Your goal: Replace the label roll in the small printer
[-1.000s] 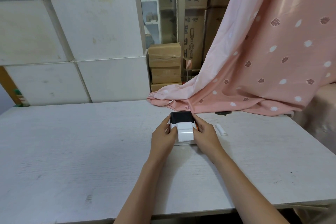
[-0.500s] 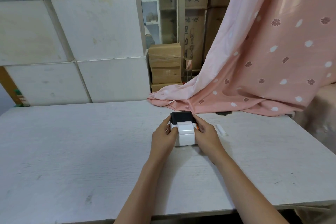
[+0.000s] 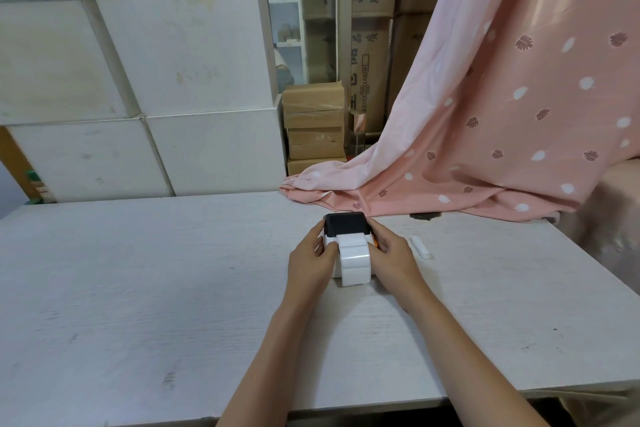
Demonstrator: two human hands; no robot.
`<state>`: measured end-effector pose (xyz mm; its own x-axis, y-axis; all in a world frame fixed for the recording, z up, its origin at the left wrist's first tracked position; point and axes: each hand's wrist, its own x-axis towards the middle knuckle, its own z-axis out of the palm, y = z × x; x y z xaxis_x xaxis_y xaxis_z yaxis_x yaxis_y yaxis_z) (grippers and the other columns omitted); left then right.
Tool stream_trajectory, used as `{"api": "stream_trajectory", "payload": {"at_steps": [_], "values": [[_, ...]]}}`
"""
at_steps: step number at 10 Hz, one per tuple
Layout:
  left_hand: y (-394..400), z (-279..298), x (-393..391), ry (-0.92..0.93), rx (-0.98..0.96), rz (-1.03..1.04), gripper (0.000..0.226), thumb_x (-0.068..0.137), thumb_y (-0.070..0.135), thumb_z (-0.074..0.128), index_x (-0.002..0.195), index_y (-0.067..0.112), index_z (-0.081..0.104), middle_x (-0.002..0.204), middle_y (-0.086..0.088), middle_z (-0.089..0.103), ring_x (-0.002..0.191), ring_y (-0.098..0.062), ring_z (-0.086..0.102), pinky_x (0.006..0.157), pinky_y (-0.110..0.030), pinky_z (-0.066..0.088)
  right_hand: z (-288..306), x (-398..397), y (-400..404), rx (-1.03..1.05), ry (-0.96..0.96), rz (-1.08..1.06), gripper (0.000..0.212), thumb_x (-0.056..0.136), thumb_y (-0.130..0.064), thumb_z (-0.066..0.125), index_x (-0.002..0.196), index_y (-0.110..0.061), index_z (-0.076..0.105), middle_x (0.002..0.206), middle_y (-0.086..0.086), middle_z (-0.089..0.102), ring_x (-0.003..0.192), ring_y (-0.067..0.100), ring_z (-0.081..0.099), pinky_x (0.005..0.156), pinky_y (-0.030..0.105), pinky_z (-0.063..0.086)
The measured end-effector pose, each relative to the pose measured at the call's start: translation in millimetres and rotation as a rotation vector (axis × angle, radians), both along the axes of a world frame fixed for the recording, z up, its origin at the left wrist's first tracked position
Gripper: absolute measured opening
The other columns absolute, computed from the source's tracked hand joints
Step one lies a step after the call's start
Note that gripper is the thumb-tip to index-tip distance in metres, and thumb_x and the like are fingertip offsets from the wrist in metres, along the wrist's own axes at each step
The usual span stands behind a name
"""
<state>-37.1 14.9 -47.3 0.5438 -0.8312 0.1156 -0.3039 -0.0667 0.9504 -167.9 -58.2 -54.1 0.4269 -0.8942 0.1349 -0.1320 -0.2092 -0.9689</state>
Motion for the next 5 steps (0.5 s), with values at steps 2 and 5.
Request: {"api": "stream_trajectory", "payload": {"at_steps": [2, 5], "values": [[1, -1, -1, 0.027, -0.045, 0.022, 0.042, 0.094, 0.014, 0.055, 0.122, 0.046, 0.054, 0.094, 0.043, 0.054, 0.081, 0.035, 0.050, 0.076, -0.007, 0.041, 4, 0, 3, 0.024, 0.015, -0.039, 0.040, 0.095, -0.016, 0.057, 0.115, -0.045, 0.076, 0.107, -0.014, 0.081, 0.110, 0.015, 0.072, 0.093, 0.035, 0.055], [15, 25, 0, -0.255, 0.106, 0.035, 0.040, 0.095, 0.019, 0.051, 0.135, 0.014, 0.057, 0.135, -0.002, 0.060, 0.128, -0.023, 0.053, 0.096, -0.027, 0.039, 31, -8, 10, -0.053, 0.401, -0.146, 0.055, 0.105, -0.034, 0.049, 0.158, -0.017, 0.047, 0.149, 0.011, 0.062, 0.139, 0.031, 0.056, 0.110, 0.039, 0.044]]}}
